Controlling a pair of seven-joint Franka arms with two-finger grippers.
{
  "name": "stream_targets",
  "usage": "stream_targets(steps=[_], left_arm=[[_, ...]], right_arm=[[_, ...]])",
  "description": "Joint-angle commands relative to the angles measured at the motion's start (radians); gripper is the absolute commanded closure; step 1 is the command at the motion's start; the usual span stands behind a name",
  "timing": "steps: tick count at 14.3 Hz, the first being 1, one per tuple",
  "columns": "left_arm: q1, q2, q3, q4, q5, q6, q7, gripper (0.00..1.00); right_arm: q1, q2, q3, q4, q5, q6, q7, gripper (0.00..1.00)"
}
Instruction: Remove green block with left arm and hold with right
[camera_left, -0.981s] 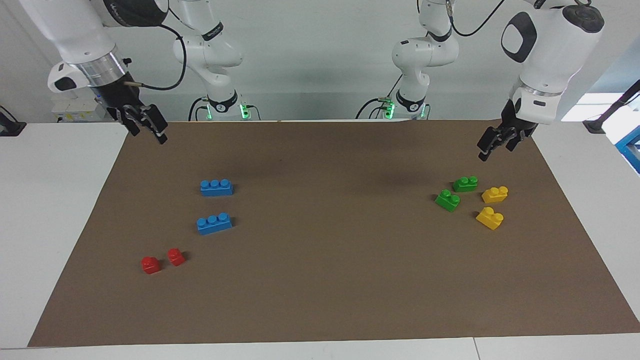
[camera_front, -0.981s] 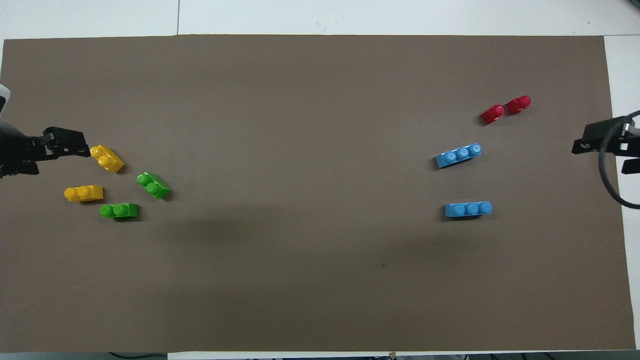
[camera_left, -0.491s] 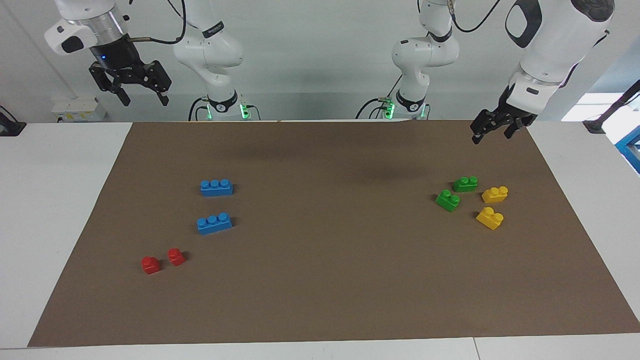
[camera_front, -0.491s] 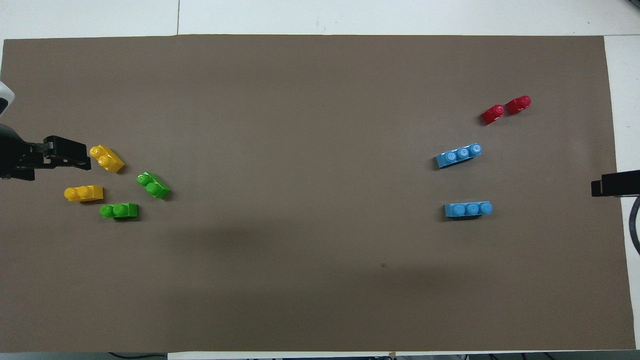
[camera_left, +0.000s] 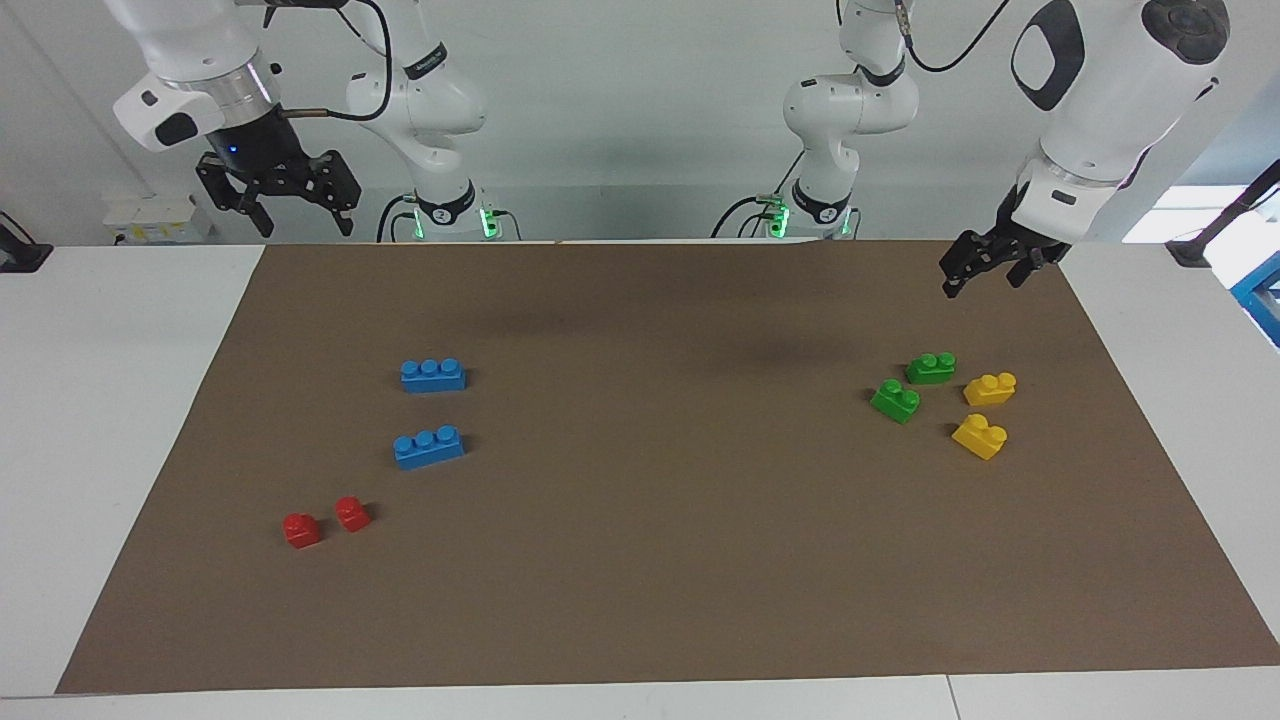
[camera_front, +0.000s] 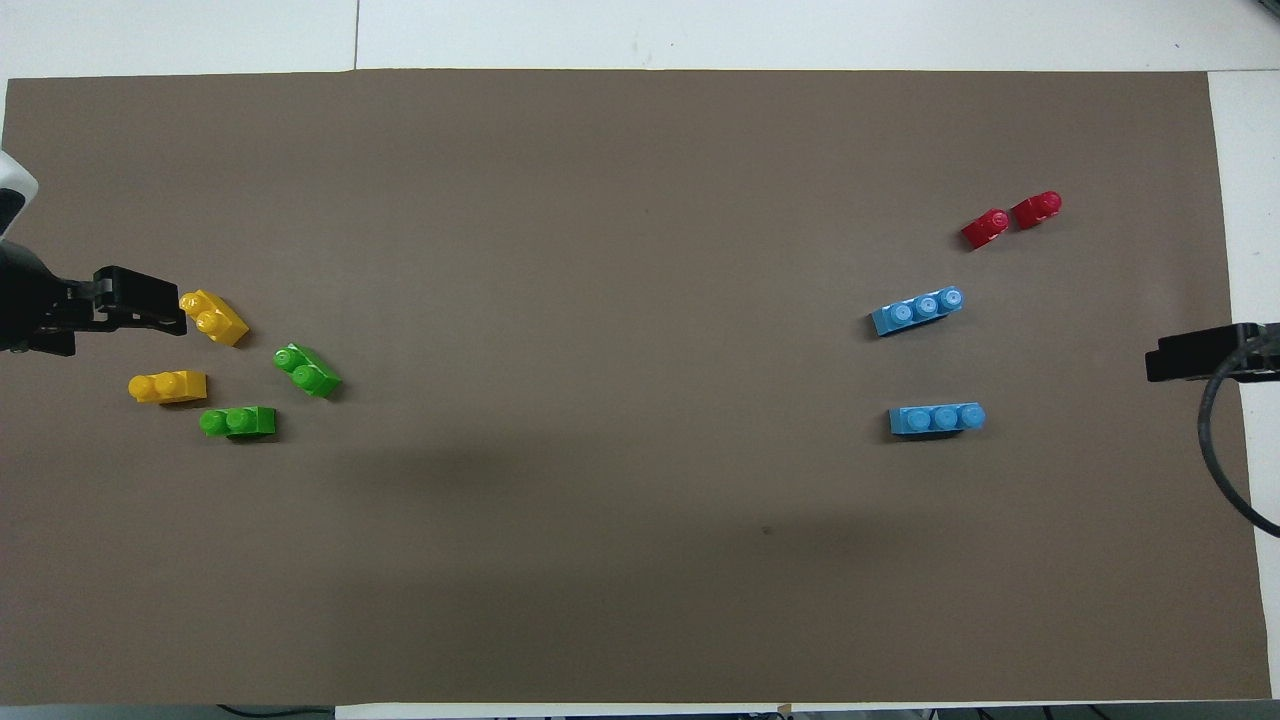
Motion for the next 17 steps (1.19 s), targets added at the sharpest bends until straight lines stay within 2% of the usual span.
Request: stream_targets(steps=[1,4,7,17], left_arm=[[-0.018,0.008,0.017,0.026,0.005,0.001,0.013,0.0],[-0.017,0.001,0.014,0.037,-0.013,-0.008,0.013,0.0],[-0.015,0.013,0.016,0.098,-0.023,-0.045,0.013,0.0],[-0.014,0.008,0.013,0.094,-0.023,-0.041,0.013,0.0]], right_arm=[[-0.001,0.009,0.001,0.024,-0.019,-0.01,-0.014,0.0],[0.008,0.009,0.006,0.023,-0.021,-0.01,-0.014,0.0],[0.013,0.009,0.006,0.023,-0.021,-0.007,-0.013,0.0],[0.016,0.002,0.006,0.01,-0.022,-0.007,-0.009,0.0]])
